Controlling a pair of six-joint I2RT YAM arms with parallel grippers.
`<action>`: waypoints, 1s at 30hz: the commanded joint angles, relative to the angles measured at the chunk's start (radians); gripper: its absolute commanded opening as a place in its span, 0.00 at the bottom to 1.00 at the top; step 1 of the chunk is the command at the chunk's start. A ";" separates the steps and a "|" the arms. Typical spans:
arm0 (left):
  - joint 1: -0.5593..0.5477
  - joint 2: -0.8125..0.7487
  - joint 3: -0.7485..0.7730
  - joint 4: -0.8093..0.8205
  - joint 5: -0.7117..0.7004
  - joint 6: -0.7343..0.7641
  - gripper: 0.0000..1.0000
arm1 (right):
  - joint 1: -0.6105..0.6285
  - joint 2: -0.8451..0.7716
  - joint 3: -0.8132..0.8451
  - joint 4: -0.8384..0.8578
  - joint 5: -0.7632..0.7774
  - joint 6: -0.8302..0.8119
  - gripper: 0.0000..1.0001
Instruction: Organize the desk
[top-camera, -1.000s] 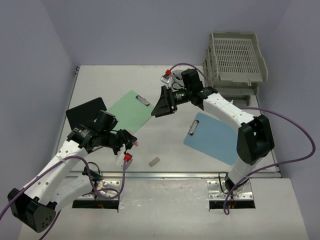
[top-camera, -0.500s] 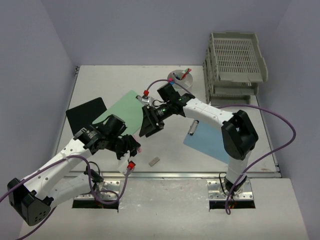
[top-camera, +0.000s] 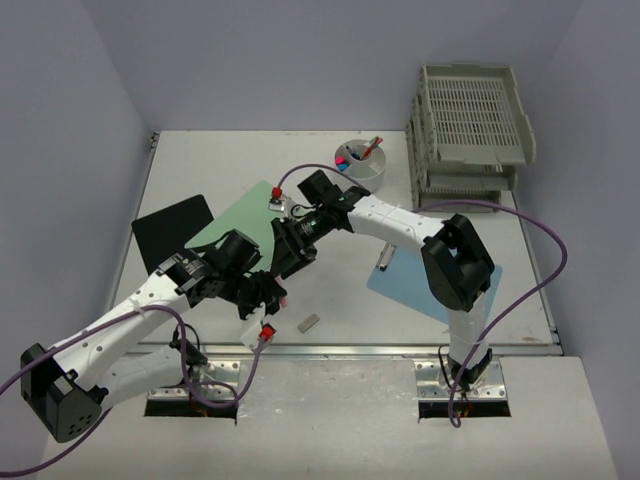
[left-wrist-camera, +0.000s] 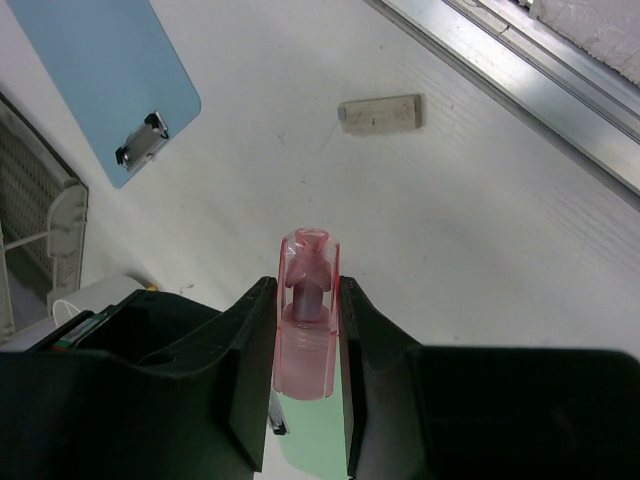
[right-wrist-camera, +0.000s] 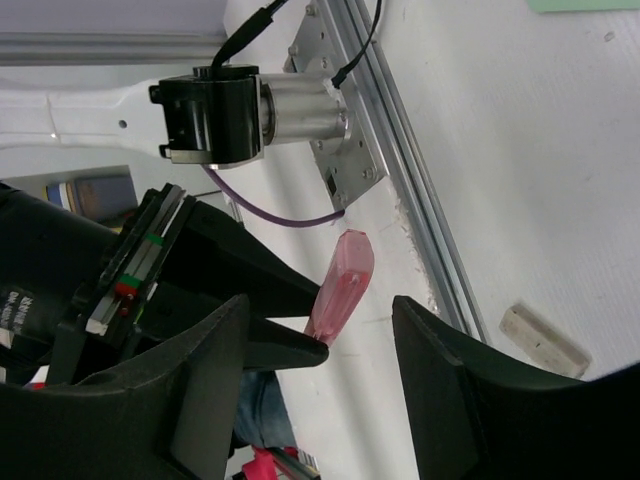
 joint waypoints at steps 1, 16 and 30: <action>-0.017 0.004 0.009 0.030 0.014 0.766 0.01 | 0.018 0.018 0.031 -0.048 -0.020 -0.050 0.57; -0.022 -0.006 -0.024 0.065 0.015 0.741 0.50 | 0.046 0.025 0.032 -0.022 -0.057 -0.038 0.00; -0.022 -0.052 0.088 0.115 0.269 0.008 0.96 | -0.289 -0.084 0.144 0.133 0.116 -0.048 0.00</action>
